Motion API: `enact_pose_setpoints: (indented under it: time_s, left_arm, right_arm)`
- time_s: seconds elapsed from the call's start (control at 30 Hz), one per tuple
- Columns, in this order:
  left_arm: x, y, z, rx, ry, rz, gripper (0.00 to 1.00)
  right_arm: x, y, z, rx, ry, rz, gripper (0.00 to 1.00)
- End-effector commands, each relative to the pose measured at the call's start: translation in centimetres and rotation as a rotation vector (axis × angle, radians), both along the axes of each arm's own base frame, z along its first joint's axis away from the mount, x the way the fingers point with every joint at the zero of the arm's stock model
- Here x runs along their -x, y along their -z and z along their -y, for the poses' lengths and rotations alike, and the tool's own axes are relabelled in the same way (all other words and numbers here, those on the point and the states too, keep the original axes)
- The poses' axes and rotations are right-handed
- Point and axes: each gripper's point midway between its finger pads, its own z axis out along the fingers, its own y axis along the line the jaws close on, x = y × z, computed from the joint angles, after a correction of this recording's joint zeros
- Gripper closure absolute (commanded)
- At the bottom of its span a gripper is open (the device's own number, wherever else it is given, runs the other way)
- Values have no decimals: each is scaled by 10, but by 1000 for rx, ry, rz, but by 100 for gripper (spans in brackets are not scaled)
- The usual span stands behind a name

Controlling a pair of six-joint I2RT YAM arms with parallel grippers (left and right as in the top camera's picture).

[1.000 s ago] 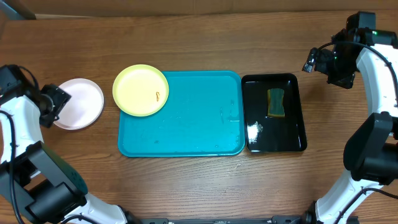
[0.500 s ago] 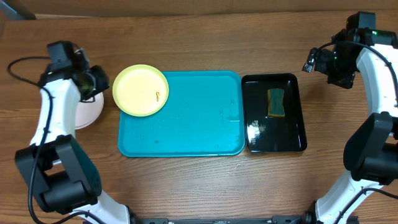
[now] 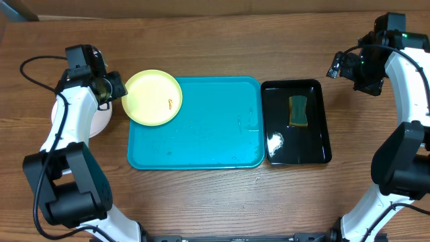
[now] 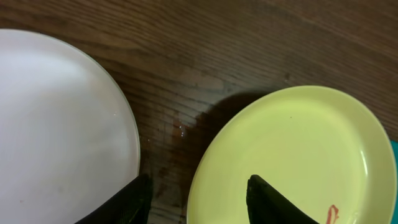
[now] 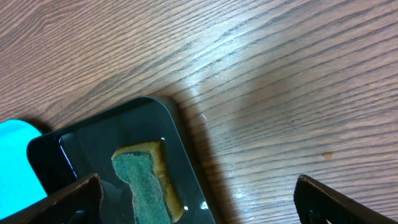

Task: Clean dirty plates on tray and stack at the side
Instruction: 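Move the left gripper to the yellow plate on the teal tray, then drag the yellow plate toward tray center and grip its rim, left gripper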

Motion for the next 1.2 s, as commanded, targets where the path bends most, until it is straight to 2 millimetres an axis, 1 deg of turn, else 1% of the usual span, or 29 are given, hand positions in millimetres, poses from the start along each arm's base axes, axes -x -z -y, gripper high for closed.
enact_pose_setpoints:
  time_s: [0.0,0.1,0.27,0.33,0.37,0.4,0.47,0.5,0.53,0.57,0.6,0.63,0.73,0.8,0.83,0.87,0.93,1.0,1.1,1.17]
  left_arm:
    - [1,28,7,28,36,-55,47]
    - [1,38,13,62,51,-70,45]
    - [4,55,15,81,54,-107,47]
    - [5,57,17,93,58,-114,55]
    - [5,56,20,109,66,-110,62]
    - [4,55,24,130,76,-102,66]
    - [2,51,41,217,117,-83,76]
    - [2,51,45,237,125,-82,78]
    - [4,49,53,282,143,-84,80]
    - [9,48,63,336,162,-99,88]
    - [14,48,70,367,171,-114,94]
    - [19,48,76,391,177,-134,96]
    - [35,51,95,437,178,-213,96]
    - [43,54,106,431,198,-257,95]
    - [44,57,114,384,220,-274,90]
    - [42,56,117,366,230,-271,86]
    - [37,49,122,329,262,-261,83]
    - [29,38,120,276,273,-248,80]
    - [15,21,104,161,248,-227,77]
    - [8,13,97,105,280,-203,61]
  right_arm:
    - [-3,-10,1,4,5,29,0]
    - [-3,-10,1,4,5,29,0]
    - [-3,-10,1,4,5,29,0]
    - [-3,-10,1,4,5,29,0]
    - [-3,-10,1,4,5,29,0]
    - [-3,-10,1,4,5,29,0]
    - [-3,-10,1,4,5,29,0]
    - [-3,-10,1,4,5,29,0]
    - [-3,-10,1,4,5,29,0]
    - [-3,-10,1,4,5,29,0]
    - [-3,-10,1,4,5,29,0]
    - [-3,-10,1,4,5,29,0]
    - [-3,-10,1,4,5,29,0]
    - [-3,-10,1,4,5,29,0]
    - [-3,-10,1,4,5,29,0]
    - [-3,-10,1,4,5,29,0]
    - [-3,-10,1,4,5,29,0]
    - [-3,-10,1,4,5,29,0]
    - [-3,-10,1,4,5,29,0]
    - [-3,-10,1,4,5,29,0]
